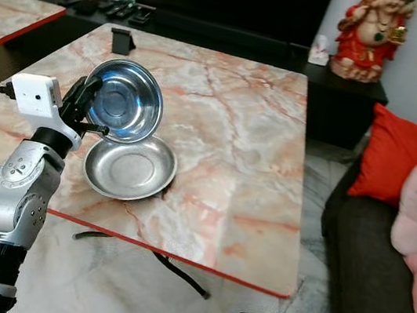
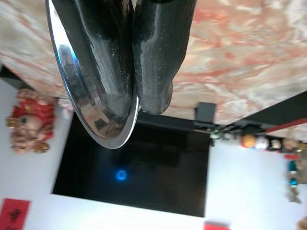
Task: Setting the table
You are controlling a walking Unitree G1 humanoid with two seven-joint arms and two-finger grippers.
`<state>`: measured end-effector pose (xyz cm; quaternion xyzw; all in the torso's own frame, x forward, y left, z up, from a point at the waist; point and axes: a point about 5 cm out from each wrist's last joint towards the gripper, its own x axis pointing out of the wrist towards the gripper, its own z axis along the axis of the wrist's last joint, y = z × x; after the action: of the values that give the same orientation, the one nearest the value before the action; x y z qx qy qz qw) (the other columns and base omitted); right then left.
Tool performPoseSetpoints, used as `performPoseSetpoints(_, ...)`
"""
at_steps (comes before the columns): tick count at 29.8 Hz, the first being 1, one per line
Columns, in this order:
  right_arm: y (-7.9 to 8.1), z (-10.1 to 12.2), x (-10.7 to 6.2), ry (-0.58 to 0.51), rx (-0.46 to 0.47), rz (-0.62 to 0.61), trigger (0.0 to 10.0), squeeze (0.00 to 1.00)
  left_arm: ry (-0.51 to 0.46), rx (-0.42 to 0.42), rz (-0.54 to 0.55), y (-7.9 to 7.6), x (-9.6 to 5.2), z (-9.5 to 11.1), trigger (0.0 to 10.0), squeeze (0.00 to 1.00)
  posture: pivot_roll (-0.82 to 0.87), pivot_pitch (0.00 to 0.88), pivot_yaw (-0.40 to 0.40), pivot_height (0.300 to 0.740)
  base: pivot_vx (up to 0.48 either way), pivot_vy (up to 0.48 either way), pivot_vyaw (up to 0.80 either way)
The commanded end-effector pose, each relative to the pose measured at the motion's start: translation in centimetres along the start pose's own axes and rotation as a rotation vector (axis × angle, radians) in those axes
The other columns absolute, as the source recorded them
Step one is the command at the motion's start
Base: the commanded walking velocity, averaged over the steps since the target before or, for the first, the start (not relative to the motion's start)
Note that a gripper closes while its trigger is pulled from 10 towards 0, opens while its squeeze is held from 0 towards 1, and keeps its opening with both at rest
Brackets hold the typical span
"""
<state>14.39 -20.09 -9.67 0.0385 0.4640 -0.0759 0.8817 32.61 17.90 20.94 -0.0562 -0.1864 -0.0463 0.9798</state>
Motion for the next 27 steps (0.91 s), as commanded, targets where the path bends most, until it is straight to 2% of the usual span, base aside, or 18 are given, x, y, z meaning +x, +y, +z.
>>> performPoseSetpoints(1,-0.2,-0.1,0.0,0.0,0.008,-0.005,10.0,0.0,-0.023,-0.009,-0.009,-0.4,0.4,0.7,10.0,0.0,0.04,0.003,-0.029,0.74,0.281,0.0,0.0)
performPoseSetpoints(12,-0.2,-0.2,-0.1,0.001,0.005,-0.001,10.0,0.0,-0.023,-0.022,-0.021,-0.5,0.4,0.7,10.0,0.0,0.04,0.01,-0.027,0.74,0.024,0.0,0.0)
performPoseSetpoints(15,-0.2,-0.2,-0.1,0.002,0.005,0.0,10.0,0.0,-0.012,-0.066,-0.02,-0.6,0.5,0.7,10.0,0.0,0.04,0.0,-0.027,0.74,0.0,0.0,0.0)
performPoseSetpoints(16,-0.2,-0.2,-0.1,0.002,0.005,0.0,10.0,0.0,0.004,-0.11,-0.017,-0.5,0.5,0.6,10.0,0.0,0.04,0.0,-0.028,0.74,0.0,0.0,0.0)
performPoseSetpoints(22,-0.1,-0.3,-0.1,0.004,0.0,0.003,10.0,0.0,0.051,-0.243,-0.033,0.1,0.7,0.7,10.0,0.0,0.05,0.0,-0.022,0.74,0.0,0.0,0.0)
performPoseSetpoints(27,0.0,-0.2,0.0,0.006,-0.009,0.008,10.0,0.0,0.157,-0.261,-0.025,1.3,0.8,0.2,10.0,0.0,0.05,0.0,-0.018,0.74,0.0,0.0,0.0)
